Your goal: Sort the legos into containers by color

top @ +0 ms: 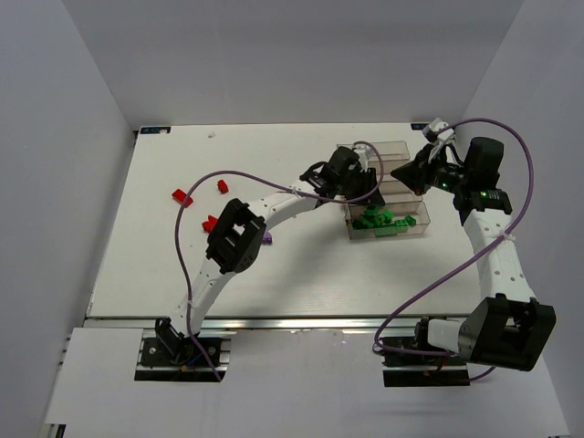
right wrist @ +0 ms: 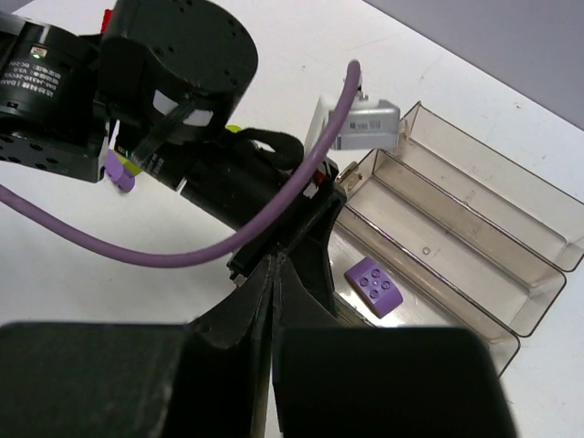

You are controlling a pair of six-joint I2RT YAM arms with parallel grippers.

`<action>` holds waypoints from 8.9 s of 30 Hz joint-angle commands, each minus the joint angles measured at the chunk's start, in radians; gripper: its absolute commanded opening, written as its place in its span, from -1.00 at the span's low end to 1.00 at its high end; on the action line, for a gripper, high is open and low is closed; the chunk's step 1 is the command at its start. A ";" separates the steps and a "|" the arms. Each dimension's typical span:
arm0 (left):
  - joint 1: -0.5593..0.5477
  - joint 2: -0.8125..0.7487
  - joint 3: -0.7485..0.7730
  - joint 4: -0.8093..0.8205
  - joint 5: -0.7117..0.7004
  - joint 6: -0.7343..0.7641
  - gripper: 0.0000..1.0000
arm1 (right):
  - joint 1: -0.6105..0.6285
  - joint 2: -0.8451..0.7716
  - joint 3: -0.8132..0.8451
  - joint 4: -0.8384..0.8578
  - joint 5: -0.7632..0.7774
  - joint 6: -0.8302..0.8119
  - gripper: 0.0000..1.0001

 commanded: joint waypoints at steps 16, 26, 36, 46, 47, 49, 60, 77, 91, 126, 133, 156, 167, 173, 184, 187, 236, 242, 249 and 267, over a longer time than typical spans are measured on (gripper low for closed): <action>-0.029 -0.038 0.120 -0.094 -0.074 0.046 0.21 | -0.007 -0.017 0.026 -0.067 -0.114 -0.100 -0.05; 0.085 -0.428 -0.297 -0.102 -0.347 0.149 -0.64 | 0.008 -0.031 0.059 -0.118 -0.276 -0.249 0.01; 0.283 -0.940 -0.826 -0.105 -0.558 0.128 0.49 | 0.417 0.185 0.087 -0.222 0.096 -0.537 0.25; 0.374 -1.256 -1.070 -0.209 -0.608 0.037 0.77 | 0.604 0.644 0.364 -0.124 0.355 -0.495 0.74; 0.376 -1.279 -1.090 -0.215 -0.610 0.019 0.77 | 0.607 0.668 0.403 -0.112 0.355 -0.491 0.75; 0.376 -1.348 -1.130 -0.226 -0.617 -0.033 0.77 | 0.614 0.742 0.438 -0.102 0.361 -0.478 0.75; 0.377 -1.532 -1.212 -0.356 -0.721 -0.092 0.78 | 0.654 0.923 0.573 -0.052 0.375 -0.340 0.67; 0.377 -1.513 -1.210 -0.321 -0.708 -0.121 0.78 | 0.671 1.003 0.590 0.002 0.410 -0.327 0.33; 0.377 -1.486 -1.223 -0.301 -0.666 -0.145 0.78 | 0.654 0.980 0.564 -0.074 0.327 -0.855 0.78; 0.377 -1.471 -1.252 -0.246 -0.588 -0.179 0.78 | 0.639 1.078 0.734 -0.221 0.223 -0.805 -0.06; 0.377 -1.457 -1.252 -0.228 -0.574 -0.184 0.78 | 0.639 1.071 0.702 -0.181 0.238 -0.749 0.12; 0.377 -1.410 -1.279 -0.102 -0.426 -0.196 0.78 | 0.633 0.993 0.672 -0.213 0.153 -0.700 -0.80; 0.377 -1.229 -1.316 0.183 -0.119 -0.228 0.77 | 0.614 0.594 0.379 -0.265 -0.070 -0.582 -1.00; 0.376 -1.138 -1.316 0.377 0.012 -0.280 0.70 | 0.616 0.448 0.257 -0.204 -0.122 -0.441 -1.00; 0.374 -1.137 -1.364 0.513 0.098 -0.351 0.63 | 0.625 0.426 0.222 -0.138 -0.107 -0.399 -1.00; 0.371 -1.137 -1.385 0.515 0.114 -0.363 0.56 | 0.634 0.432 0.233 -0.119 -0.099 -0.381 -1.00; 0.366 -1.062 -1.347 0.538 0.121 -0.385 -1.00 | 0.217 0.687 0.414 0.079 0.660 0.036 -1.00; 0.365 -1.054 -1.332 0.538 0.124 -0.385 -1.00 | 0.208 0.765 0.493 0.091 0.726 0.107 -0.83; 0.339 -0.996 -1.238 0.472 0.137 -0.329 -1.00 | 0.188 0.807 0.510 0.059 0.691 0.127 0.05; 0.216 -0.464 -0.612 0.297 0.142 -0.133 -1.00 | -0.011 0.558 0.441 -0.157 -0.073 -0.178 0.40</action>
